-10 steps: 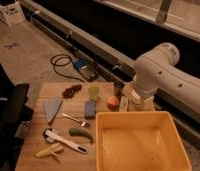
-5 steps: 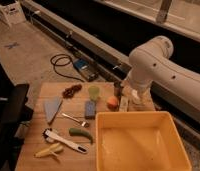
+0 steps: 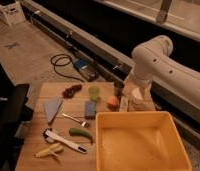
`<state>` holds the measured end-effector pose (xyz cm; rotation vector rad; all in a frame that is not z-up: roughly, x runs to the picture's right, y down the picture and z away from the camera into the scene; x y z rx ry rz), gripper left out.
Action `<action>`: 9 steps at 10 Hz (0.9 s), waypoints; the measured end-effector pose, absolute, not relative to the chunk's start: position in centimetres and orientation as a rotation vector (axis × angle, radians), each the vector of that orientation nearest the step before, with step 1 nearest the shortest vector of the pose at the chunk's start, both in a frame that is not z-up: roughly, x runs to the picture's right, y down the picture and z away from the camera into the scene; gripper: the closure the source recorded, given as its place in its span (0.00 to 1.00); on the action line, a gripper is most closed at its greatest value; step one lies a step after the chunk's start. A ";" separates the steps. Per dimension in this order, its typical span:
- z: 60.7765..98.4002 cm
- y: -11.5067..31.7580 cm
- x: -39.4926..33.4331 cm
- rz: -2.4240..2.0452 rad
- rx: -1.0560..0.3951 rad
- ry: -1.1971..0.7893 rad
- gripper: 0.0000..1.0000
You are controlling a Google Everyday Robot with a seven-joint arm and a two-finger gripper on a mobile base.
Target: Place eraser in metal cup
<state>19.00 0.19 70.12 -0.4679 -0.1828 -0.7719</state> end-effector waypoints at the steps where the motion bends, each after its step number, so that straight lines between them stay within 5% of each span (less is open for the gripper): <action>1: 71.9 0.6 19.5 -0.798 -0.493 -0.196 0.27; 9: 74.5 2.8 20.3 -0.787 -0.513 -0.232 0.27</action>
